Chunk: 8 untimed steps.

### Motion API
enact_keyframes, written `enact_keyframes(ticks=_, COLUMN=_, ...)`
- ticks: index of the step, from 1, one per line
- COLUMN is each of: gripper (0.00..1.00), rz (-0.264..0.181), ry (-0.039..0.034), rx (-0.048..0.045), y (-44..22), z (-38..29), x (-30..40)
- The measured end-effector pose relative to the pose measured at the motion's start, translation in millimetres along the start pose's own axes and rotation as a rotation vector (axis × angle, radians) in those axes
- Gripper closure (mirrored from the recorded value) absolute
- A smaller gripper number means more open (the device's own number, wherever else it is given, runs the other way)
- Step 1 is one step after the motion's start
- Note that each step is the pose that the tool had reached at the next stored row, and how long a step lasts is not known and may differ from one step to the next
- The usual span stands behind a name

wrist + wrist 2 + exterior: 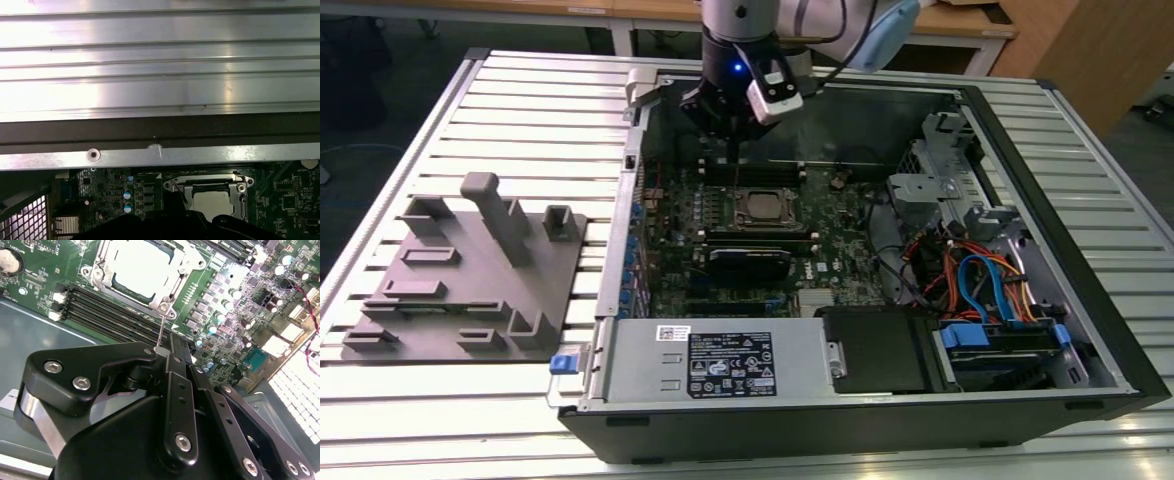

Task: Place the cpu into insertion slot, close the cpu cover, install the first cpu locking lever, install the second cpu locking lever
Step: 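Install the first cpu locking lever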

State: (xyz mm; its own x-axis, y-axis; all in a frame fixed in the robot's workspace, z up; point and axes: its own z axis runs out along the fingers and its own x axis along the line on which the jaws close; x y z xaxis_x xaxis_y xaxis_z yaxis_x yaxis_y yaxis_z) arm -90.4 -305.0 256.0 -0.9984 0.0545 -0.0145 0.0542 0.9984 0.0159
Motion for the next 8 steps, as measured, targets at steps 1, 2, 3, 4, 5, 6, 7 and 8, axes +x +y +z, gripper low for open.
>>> enact_keyframes(ticks=1, gripper=0.90, rz=0.000, ry=0.0000, rx=0.0000, y=0.0, z=0.0, x=-0.7)
enact_keyframes(ticks=2, gripper=0.90, rz=0.000, ry=0.0000, rx=0.0000, y=0.1, z=0.0, x=-1.4)
enact_keyframes(ticks=3, gripper=0.90, rz=0.000, ry=-0.0001, rx=-0.0001, y=0.1, z=0.1, x=-1.9)
enact_keyframes(ticks=4, gripper=0.90, rz=0.000, ry=-0.0001, rx=-0.0001, y=0.1, z=0.0, x=-2.3)
enact_keyframes(ticks=5, gripper=0.90, rz=0.000, ry=0.0000, rx=0.0000, y=0.2, z=0.1, x=-2.8)
enact_keyframes(ticks=6, gripper=0.90, rz=0.000, ry=-0.0001, rx=-0.0001, y=0.2, z=0.1, x=-3.3)
enact_keyframes(ticks=7, gripper=0.90, rz=0.000, ry=-0.0001, rx=-0.0001, y=0.2, z=0.1, x=-3.6)
enact_keyframes(ticks=8, gripper=0.90, rz=0.000, ry=-0.0001, rx=-0.0001, y=0.2, z=0.1, x=-3.6)
